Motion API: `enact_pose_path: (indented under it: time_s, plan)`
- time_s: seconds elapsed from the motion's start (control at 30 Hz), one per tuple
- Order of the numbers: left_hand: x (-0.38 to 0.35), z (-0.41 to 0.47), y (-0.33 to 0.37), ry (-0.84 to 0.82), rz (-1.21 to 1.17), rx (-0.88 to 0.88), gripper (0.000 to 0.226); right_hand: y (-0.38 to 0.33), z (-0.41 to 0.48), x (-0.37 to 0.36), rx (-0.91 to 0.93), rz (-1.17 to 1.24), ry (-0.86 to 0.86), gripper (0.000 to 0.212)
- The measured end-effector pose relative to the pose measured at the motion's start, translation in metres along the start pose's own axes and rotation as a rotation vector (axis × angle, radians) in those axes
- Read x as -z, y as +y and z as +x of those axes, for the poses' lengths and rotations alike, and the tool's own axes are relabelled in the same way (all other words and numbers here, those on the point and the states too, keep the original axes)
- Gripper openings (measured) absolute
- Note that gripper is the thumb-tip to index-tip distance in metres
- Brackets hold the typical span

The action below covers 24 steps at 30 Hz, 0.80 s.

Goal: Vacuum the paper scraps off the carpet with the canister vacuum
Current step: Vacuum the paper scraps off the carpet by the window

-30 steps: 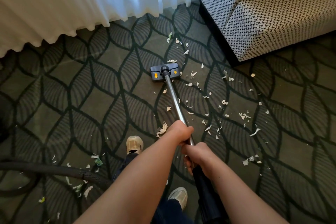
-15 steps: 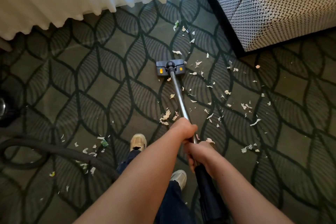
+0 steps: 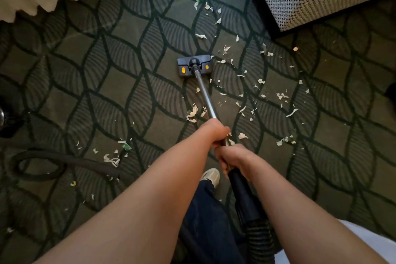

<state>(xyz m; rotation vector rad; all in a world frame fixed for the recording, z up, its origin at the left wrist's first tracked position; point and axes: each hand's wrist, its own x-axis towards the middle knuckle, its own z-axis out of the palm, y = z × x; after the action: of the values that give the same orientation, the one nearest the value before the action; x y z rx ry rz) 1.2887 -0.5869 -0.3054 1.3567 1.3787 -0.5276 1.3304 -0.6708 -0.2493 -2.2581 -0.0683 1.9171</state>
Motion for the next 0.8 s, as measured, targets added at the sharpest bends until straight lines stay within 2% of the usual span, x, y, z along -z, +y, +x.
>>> enact_pose_path:
  time_s: [0.27,0.43,0.57,0.67,0.8]
  plan:
    - [-0.013,-0.021,-0.004,-0.040,-0.082,0.063,0.026,0.019,-0.018,0.004,-0.029,-0.015,-0.025,0.022]
    - [-0.013,-0.028,0.004,-0.057,-0.123,0.063,0.021,0.020,-0.027,0.011,-0.002,0.010,0.028,0.021]
    - [-0.002,-0.029,0.021,-0.071,-0.100,0.063,0.022,0.010,-0.034,0.020,0.033,0.021,0.040,0.017]
    - [0.011,-0.031,0.038,-0.039,-0.104,0.047,0.034,-0.003,-0.037,0.028,0.060,0.038,0.051,0.014]
    - [0.033,-0.027,0.063,0.018,-0.070,-0.005,0.034,-0.032,-0.036,0.043,0.121,0.015,0.085,0.012]
